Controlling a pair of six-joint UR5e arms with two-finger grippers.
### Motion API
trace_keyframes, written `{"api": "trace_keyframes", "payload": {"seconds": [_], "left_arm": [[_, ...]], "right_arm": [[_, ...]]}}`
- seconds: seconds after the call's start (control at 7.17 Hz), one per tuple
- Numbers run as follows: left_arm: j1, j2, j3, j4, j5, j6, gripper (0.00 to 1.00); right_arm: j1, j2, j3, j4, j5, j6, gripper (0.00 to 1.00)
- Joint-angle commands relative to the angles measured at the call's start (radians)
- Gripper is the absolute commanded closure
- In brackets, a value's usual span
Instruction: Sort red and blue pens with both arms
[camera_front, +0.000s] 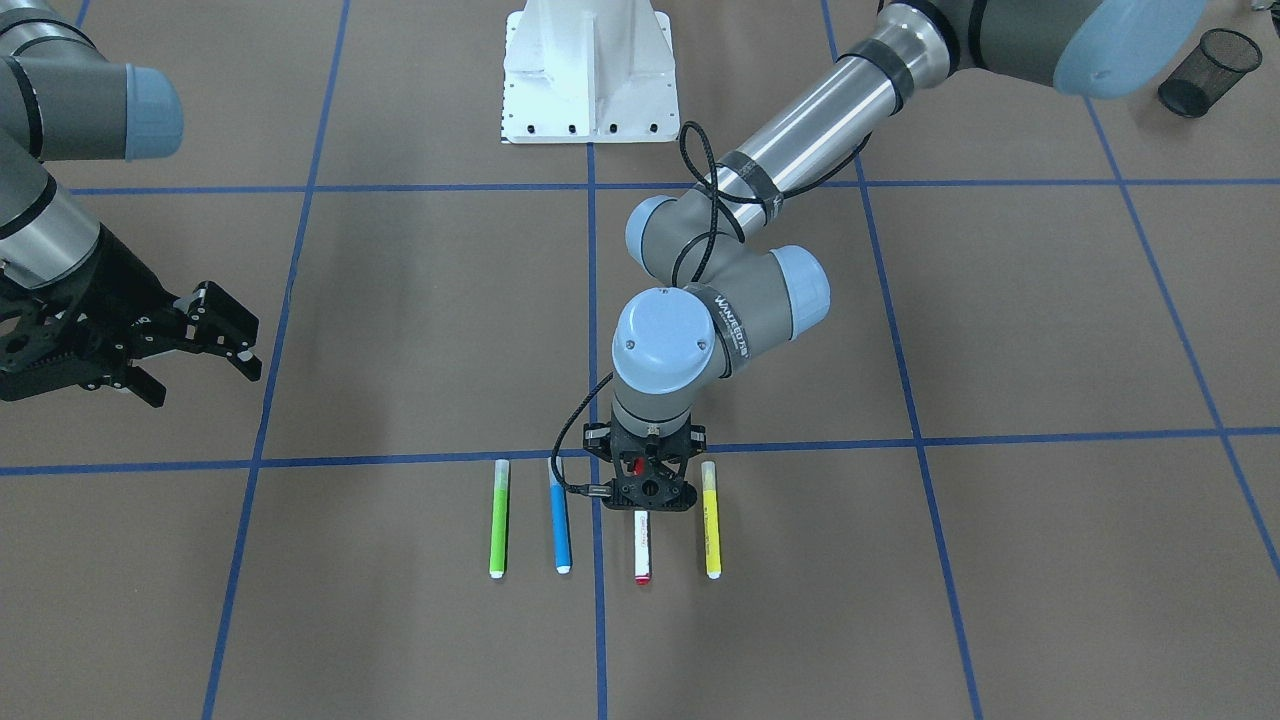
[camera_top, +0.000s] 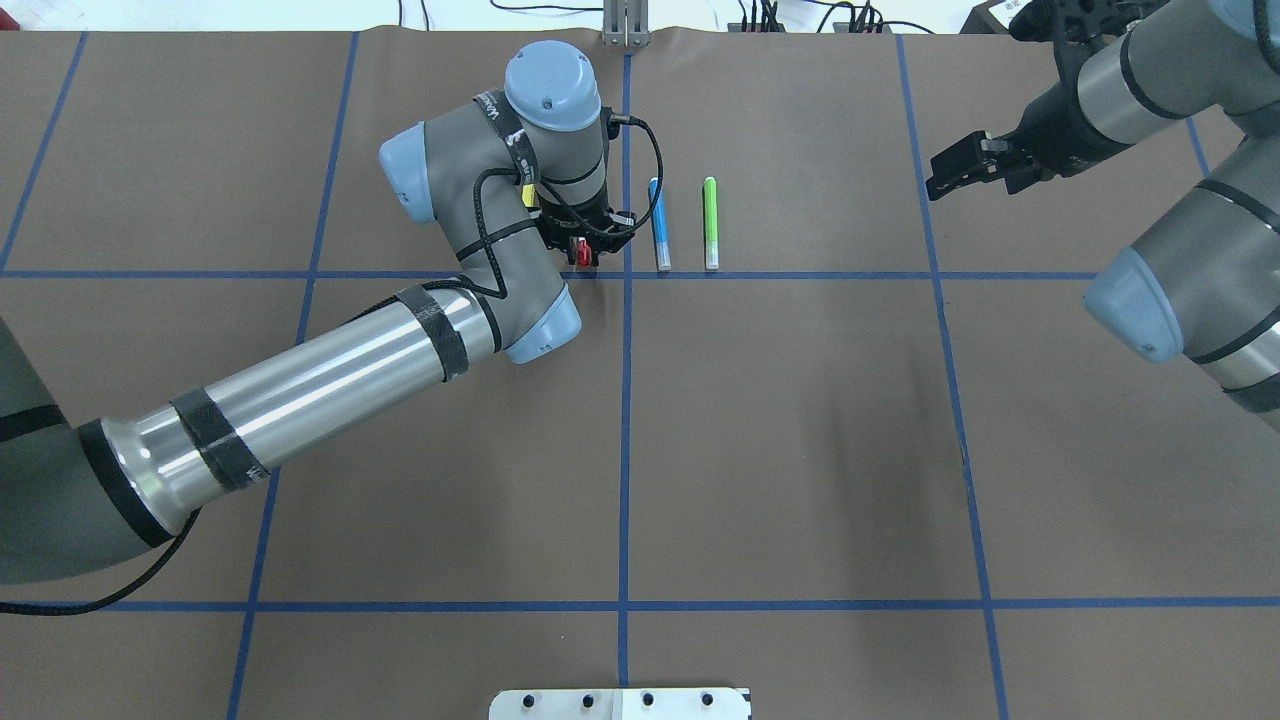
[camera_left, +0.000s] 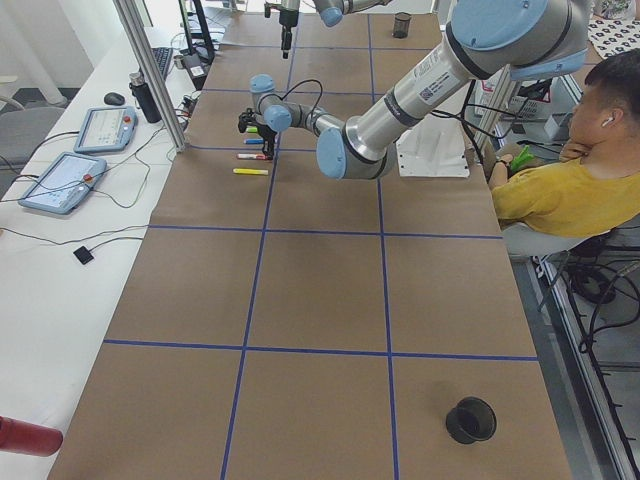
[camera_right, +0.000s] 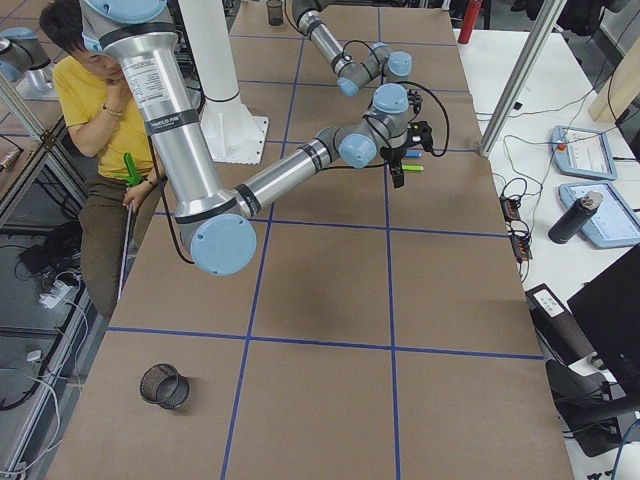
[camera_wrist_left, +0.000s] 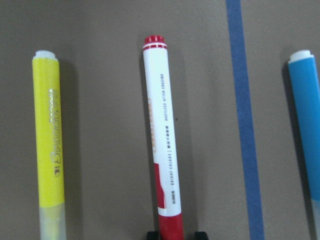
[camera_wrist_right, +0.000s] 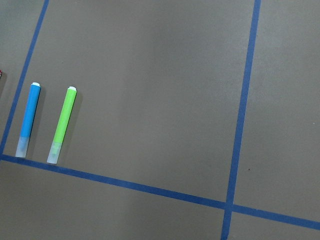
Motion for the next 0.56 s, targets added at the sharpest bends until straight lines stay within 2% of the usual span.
{"api": "trace_keyframes", "payload": {"seconds": [0.0,0.42], "left_arm": [[0.001,0.043,-0.048,-0.001,0.0,-0.017,0.9],[0.001,0.044,-0.049,-0.002,0.0,-0.015,0.83]], "right_arm": [[-0.001,0.0,0.0,0.0,0.0,0.0,0.0],[-0.001,0.001,-0.005,0.0,0.0,-0.002,0.0]]}}
